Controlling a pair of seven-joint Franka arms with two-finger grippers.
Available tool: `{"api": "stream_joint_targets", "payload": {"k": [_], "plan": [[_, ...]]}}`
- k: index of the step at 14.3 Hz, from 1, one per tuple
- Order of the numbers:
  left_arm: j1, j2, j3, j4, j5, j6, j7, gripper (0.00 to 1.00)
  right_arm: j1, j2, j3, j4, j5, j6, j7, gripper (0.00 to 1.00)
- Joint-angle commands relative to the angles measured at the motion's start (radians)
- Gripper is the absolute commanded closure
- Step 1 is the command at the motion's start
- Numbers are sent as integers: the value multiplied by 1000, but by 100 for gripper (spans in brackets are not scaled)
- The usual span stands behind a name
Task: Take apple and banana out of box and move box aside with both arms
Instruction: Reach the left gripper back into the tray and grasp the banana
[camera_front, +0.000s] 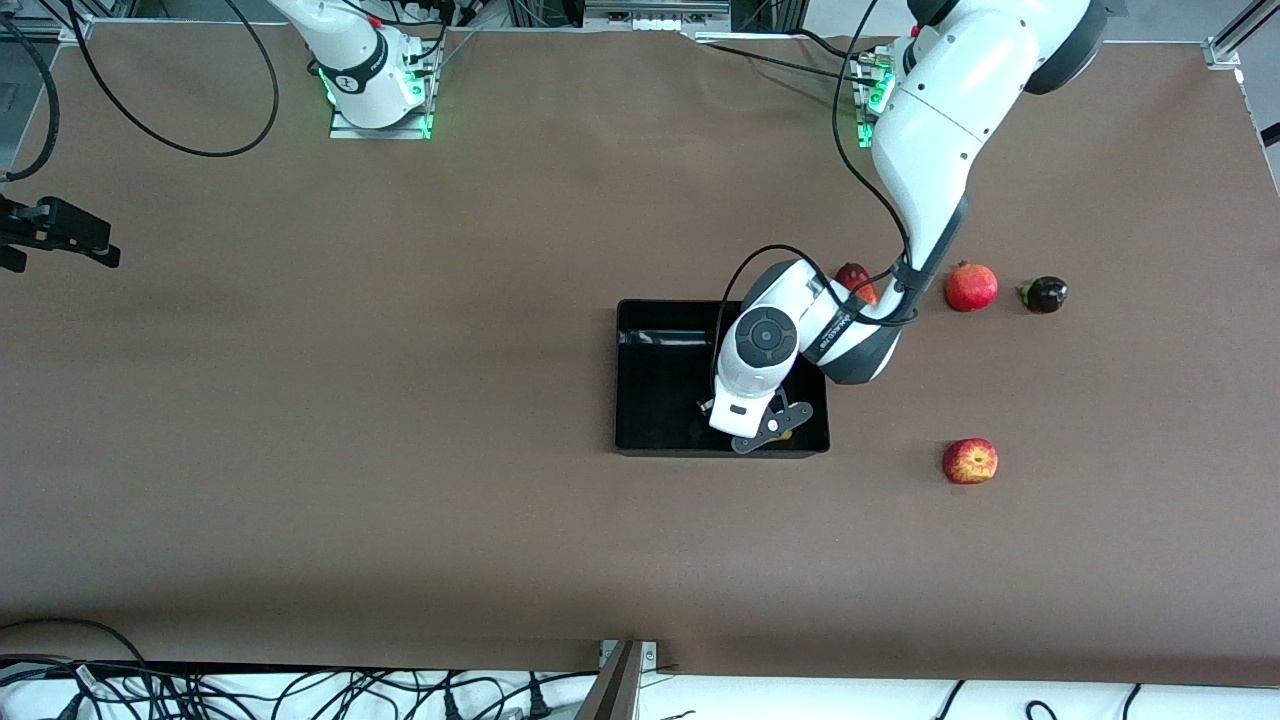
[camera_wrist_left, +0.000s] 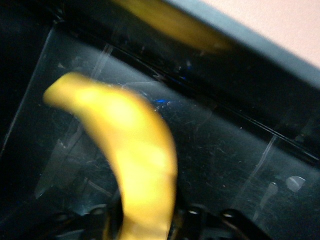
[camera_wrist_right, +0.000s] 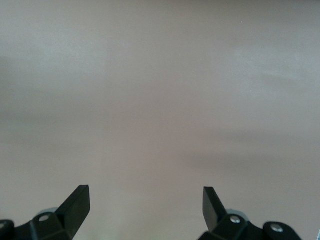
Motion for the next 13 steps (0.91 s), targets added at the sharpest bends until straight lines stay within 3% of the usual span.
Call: {"api": "stream_joint_targets", "payload": {"k": [1,7,10,13], "plan": [[-6,-13,4,23,18,-72,-15,100,-7,10,2,24,17,-19,8,0],[32,-115,-34,130,-28,-325,23,100,-7,10,2,24,17,-26,7,0],[70,-178,-31,150,-104,-437,147,100,-7,10,2,24,17,-26,7,0],[183,-229,-46,196,-144,-621,345,100,-3,10,3,20,17,-81,11,0]]}}
